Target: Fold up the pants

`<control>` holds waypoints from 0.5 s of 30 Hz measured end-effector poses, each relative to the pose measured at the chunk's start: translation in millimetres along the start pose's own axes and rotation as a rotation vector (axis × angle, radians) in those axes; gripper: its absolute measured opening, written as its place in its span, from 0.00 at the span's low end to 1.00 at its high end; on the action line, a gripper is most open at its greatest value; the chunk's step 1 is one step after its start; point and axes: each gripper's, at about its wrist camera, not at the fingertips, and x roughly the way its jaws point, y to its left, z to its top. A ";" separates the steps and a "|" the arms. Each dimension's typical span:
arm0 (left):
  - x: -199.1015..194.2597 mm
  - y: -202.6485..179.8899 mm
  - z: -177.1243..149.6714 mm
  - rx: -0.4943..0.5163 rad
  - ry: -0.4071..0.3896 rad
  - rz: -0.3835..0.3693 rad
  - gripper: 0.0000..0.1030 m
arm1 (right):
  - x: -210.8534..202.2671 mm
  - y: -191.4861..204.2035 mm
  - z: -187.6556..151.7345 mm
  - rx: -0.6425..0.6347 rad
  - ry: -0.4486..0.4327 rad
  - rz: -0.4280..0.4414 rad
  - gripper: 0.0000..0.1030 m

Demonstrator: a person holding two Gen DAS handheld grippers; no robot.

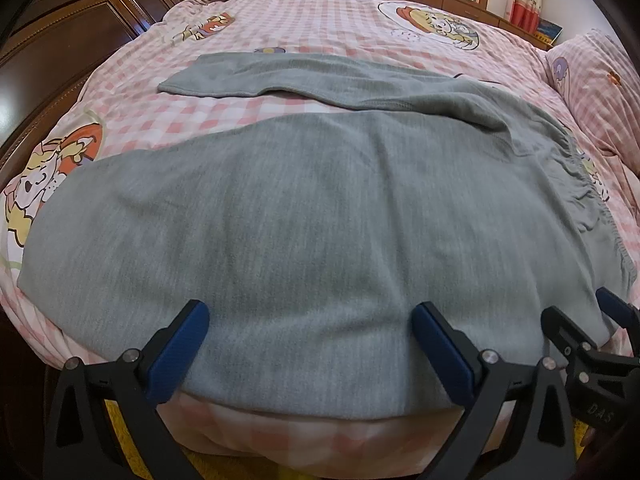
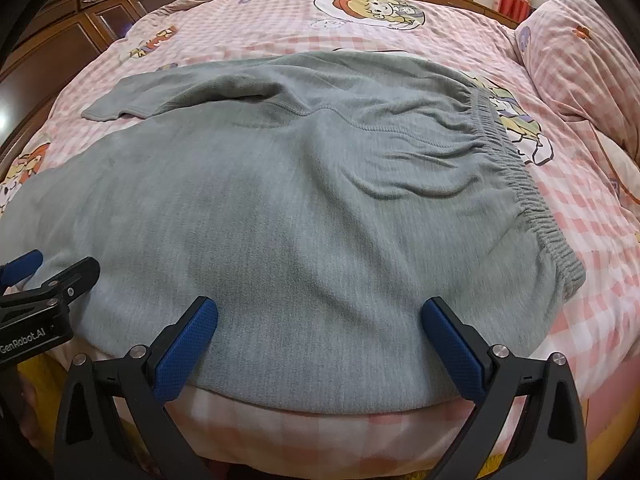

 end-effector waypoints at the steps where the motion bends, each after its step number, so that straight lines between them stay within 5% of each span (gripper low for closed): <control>1: 0.0 0.0 0.0 0.000 0.000 0.000 1.00 | -0.1 -0.3 -0.3 0.000 0.000 0.000 1.00; 15: -0.3 0.0 0.7 0.000 -0.001 0.000 1.00 | -0.5 -0.3 -0.8 0.000 -0.003 0.000 1.00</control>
